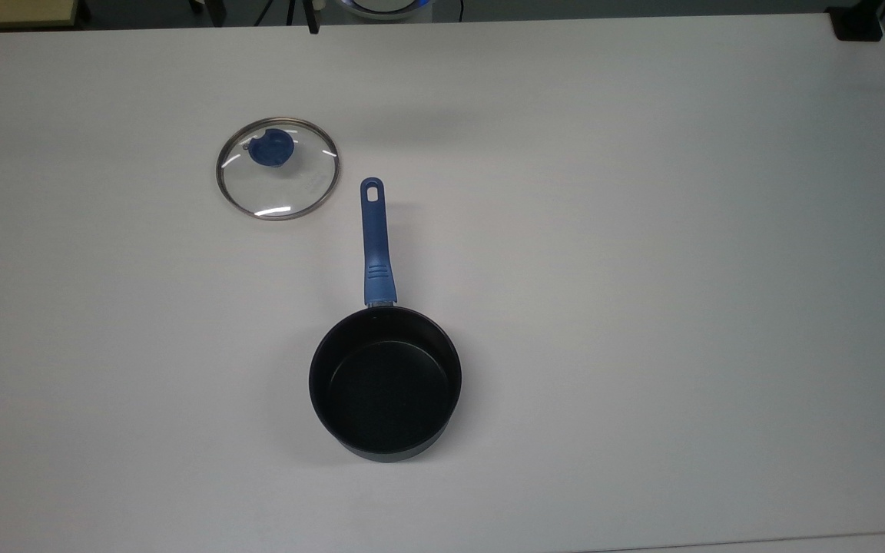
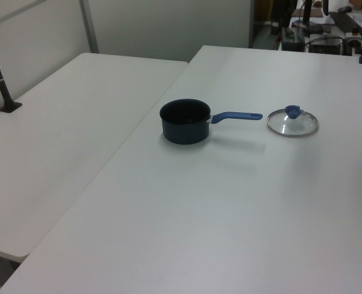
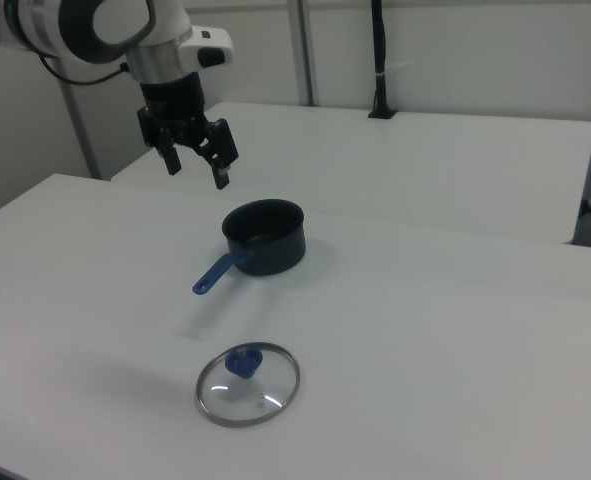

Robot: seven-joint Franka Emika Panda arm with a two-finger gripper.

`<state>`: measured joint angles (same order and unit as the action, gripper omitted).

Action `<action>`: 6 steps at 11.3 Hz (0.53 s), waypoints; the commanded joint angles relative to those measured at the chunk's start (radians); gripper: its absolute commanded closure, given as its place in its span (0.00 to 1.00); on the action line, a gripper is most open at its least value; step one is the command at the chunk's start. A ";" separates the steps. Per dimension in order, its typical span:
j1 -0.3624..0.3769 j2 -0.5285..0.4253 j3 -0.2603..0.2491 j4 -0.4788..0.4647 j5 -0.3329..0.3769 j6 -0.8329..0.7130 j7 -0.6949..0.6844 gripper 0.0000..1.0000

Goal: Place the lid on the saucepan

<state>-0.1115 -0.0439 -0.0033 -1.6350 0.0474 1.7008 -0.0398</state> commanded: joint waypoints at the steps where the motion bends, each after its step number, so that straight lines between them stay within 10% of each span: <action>1: 0.009 0.007 -0.014 -0.047 -0.105 -0.023 -0.313 0.00; 6: -0.054 0.002 -0.018 -0.377 -0.207 0.202 -0.472 0.00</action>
<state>-0.1358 -0.0145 -0.0123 -1.8387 -0.1274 1.7376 -0.4384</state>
